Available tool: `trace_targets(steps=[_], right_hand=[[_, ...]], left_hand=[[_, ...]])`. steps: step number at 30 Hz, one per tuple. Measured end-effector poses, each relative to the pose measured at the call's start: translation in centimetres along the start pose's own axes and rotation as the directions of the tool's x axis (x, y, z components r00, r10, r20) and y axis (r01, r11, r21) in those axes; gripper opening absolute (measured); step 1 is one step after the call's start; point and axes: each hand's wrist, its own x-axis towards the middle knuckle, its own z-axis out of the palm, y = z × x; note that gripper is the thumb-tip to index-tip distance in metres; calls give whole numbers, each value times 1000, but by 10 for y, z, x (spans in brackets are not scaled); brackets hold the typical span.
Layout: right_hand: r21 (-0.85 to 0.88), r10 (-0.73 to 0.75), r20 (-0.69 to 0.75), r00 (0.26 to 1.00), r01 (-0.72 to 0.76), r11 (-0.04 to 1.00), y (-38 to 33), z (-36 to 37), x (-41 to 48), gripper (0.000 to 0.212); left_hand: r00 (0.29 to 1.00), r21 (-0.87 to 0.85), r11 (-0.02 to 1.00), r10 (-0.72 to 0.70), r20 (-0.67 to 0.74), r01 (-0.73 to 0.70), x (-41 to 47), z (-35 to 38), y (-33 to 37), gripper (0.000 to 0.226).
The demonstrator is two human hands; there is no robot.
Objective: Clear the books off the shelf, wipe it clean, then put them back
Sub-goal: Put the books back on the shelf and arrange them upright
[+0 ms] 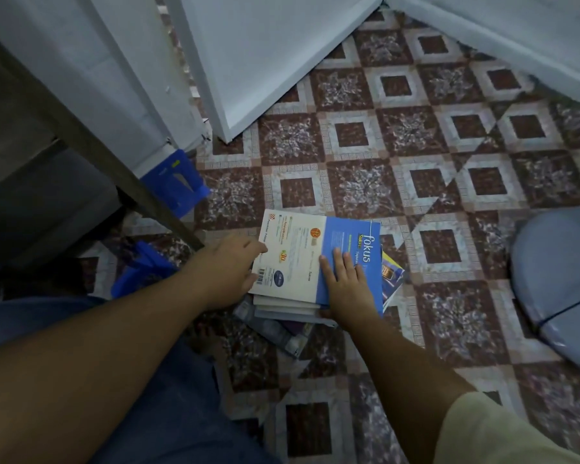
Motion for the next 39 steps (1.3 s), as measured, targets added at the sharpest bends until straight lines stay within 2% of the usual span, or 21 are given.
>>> trace_targets(steps=[8,12,14,16,19,24,29,32,34,35,37,39], right_hand=[[-56,-112,90,990,117,992,-5,-10,-15,74],[-88,-142,171,975,158,983,-9,-32,-18,71],[-39,-146,177,973,155,987,-6,-50,-13,68],[24,-141,219,966,139,990,-5,-71,-13,56],[40,-119,298,947,112,993,-15,-97,-23,40],[68,-112,348,931,94,993,-36,-151,-44,26],[45,-154,352,923,148,988,-55,-237,-75,17],[0,-193,345,918,206,979,-76,-286,-103,28],[14,-220,283,934,225,974,-93,-310,-119,31],[24,-242,253,937,244,969,-105,-323,-127,25],[57,-319,182,930,314,948,-118,-342,-140,16],[91,-427,51,903,422,902,-150,-362,-149,19]], left_hand=[[998,21,1000,6,68,-7,5,-1,4,53],[996,24,1000,-12,86,10,1,-6,5,53],[996,25,1000,-18,87,16,-6,-9,6,53],[995,19,999,-28,100,26,-12,-11,6,54],[993,-2,999,-51,110,51,-22,-18,4,56],[989,-20,998,-50,138,53,-39,-36,9,72],[995,-51,997,-59,78,63,-63,-61,4,61],[998,-76,996,-40,47,44,-87,-86,-13,41],[998,-83,995,-55,-21,53,-111,-105,-29,16],[995,-81,995,-71,-64,66,-127,-115,-42,12],[989,-64,994,-95,-116,88,-151,-135,-59,15],[969,-46,989,-146,-199,140,-192,-154,-86,11]])
